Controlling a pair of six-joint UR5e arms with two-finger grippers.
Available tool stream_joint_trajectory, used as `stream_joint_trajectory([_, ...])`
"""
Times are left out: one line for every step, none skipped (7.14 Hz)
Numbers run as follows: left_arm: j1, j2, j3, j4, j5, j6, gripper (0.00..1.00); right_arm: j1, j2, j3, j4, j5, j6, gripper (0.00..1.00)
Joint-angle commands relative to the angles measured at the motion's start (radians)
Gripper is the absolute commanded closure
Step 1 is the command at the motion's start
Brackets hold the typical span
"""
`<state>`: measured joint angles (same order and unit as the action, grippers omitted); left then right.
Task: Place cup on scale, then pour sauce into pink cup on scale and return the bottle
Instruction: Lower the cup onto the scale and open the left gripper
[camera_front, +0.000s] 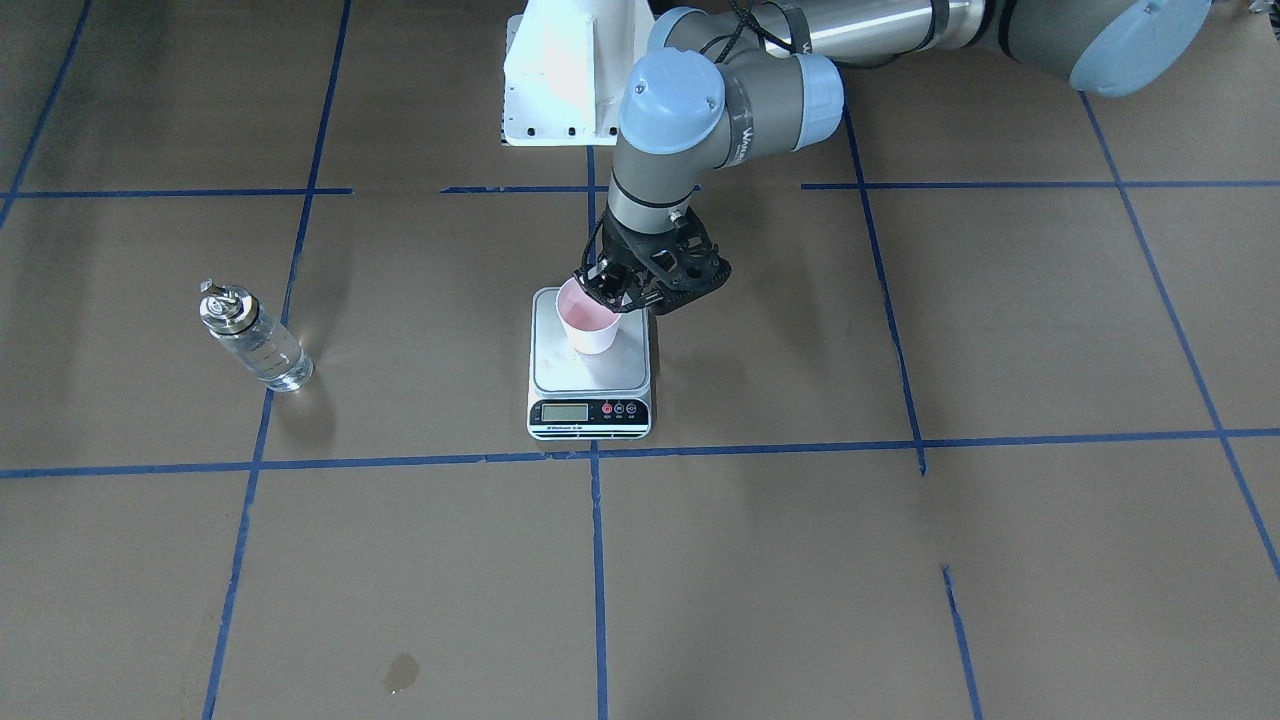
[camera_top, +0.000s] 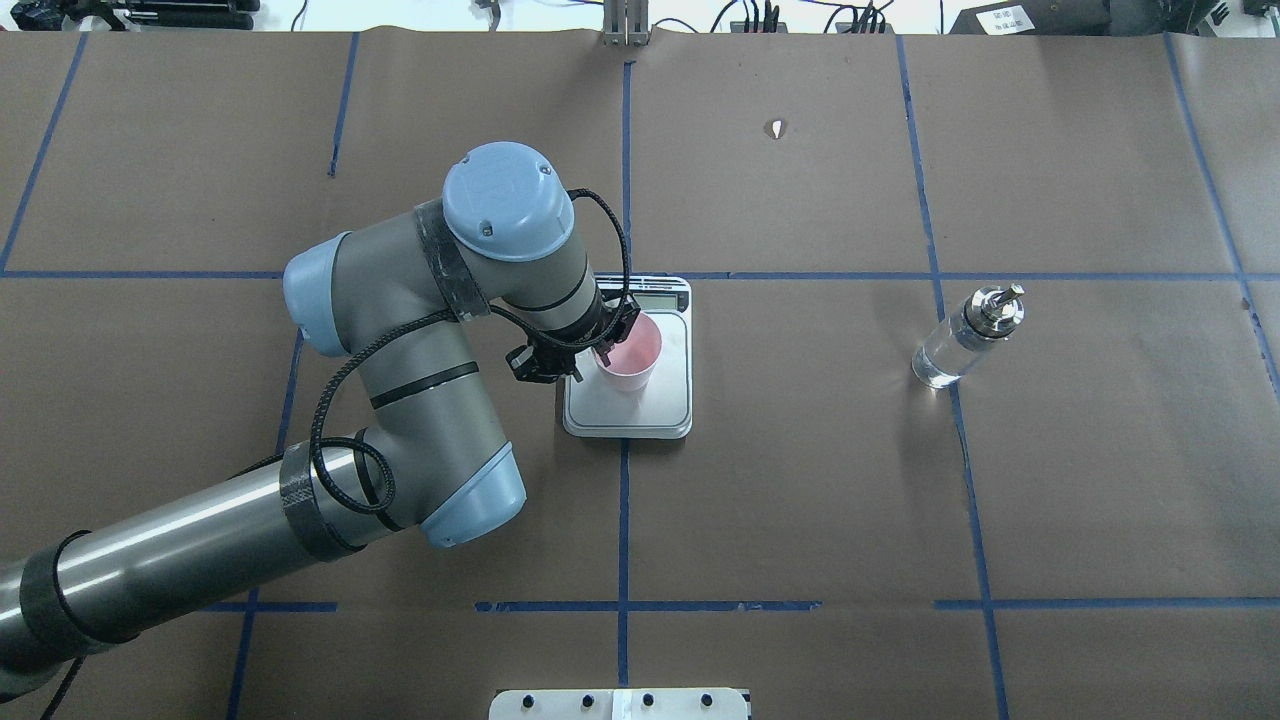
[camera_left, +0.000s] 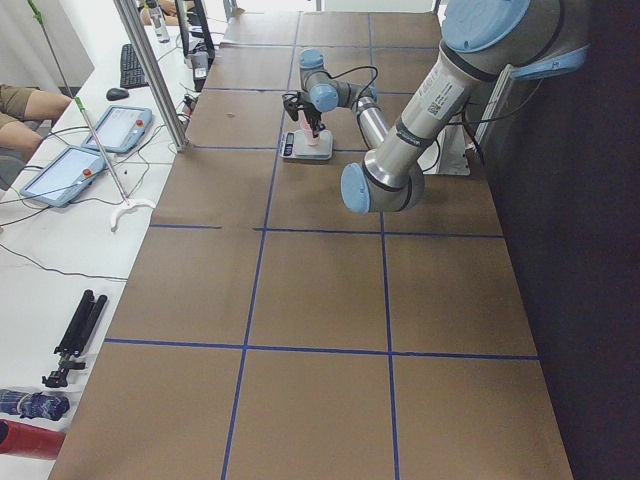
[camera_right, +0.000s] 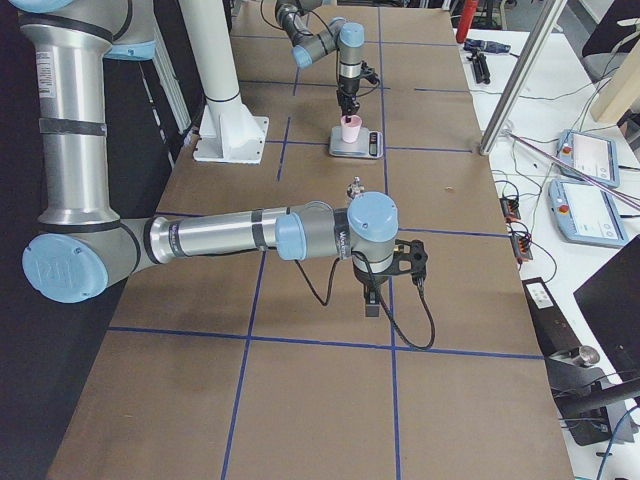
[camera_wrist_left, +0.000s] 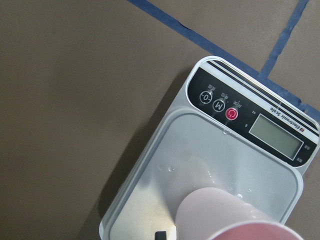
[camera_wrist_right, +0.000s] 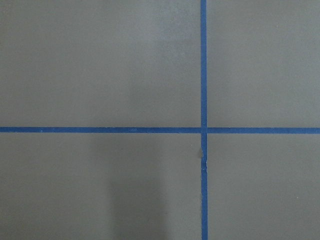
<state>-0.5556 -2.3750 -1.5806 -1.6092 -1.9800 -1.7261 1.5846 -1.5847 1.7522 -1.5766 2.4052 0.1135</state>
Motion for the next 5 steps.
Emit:
stream_joint_trajectory([0.000,0.010,-0.027,0.000,0.004,0.002,0.00,0.000,0.000,0.003,0.000,0.005,0.000,0.00])
stream_joint_trajectory([-0.001,0.022,-0.063,0.002,0.003,0.005,0.00,0.000,0.002,0.003,0.000,0.005,0.000,0.00])
stream_joint_trajectory([-0.003,0.048,-0.128,0.008,0.000,0.046,0.00,0.000,0.006,0.004,-0.002,0.003,0.002,0.00])
stream_joint_trajectory([-0.013,0.086,-0.219,0.049,0.000,0.103,0.00,-0.009,0.008,0.006,-0.002,0.002,0.018,0.00])
stream_joint_trajectory([-0.038,0.106,-0.301,0.104,-0.002,0.173,0.00,-0.027,0.008,0.018,-0.002,0.000,0.020,0.00])
